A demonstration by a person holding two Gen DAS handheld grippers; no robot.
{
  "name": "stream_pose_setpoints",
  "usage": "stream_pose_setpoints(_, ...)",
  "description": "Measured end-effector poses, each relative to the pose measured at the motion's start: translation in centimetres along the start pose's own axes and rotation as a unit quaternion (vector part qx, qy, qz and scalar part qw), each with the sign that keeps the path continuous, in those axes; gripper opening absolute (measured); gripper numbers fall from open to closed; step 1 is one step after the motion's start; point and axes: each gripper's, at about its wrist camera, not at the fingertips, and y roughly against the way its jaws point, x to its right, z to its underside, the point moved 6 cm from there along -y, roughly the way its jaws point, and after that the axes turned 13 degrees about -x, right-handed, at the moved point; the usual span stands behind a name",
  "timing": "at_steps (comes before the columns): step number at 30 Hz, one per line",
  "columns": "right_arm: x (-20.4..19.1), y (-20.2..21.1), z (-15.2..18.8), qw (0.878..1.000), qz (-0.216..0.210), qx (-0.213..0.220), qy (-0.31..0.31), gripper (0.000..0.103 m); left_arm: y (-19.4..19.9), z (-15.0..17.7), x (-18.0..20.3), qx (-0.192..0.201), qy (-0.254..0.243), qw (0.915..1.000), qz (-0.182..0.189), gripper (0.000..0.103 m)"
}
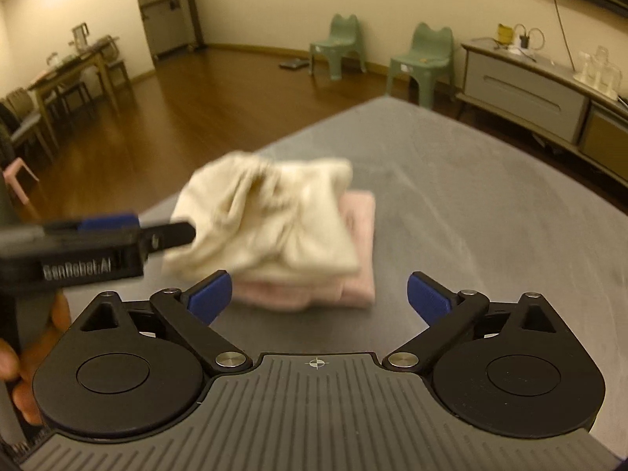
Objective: Fold clothes
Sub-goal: 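Set the cream bundle on the folded pink sweatpants and open both tools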
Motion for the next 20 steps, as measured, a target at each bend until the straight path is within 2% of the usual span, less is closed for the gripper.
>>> stream_pose_setpoints(5,-1.6,0.5,2.9,1.000,-0.002,-0.006,-0.001,0.098,1.5,0.4,0.3,0.012,-0.003,0.9999,-0.010,0.093)
stream_pose_setpoints(10,-2.0,1.6,4.3,1.000,0.007,-0.001,-0.003,0.099,2.3,0.6,0.1,0.019,-0.007,0.9997,-0.014,0.102)
stream_pose_setpoints(13,-2.4,2.2,4.9,1.000,0.011,0.001,-0.002,0.100,2.6,0.7,0.0,0.016,-0.001,0.9998,-0.010,0.103)
stream_pose_setpoints(17,-3.3,2.9,5.6,1.000,0.016,0.000,0.008,0.100,2.9,0.8,-0.1,0.015,0.007,0.9998,0.012,0.103)
stream_pose_setpoints(20,-3.9,3.4,5.9,1.000,0.016,0.002,0.010,0.100,3.3,0.9,-0.1,0.024,0.016,0.9985,0.047,0.103)
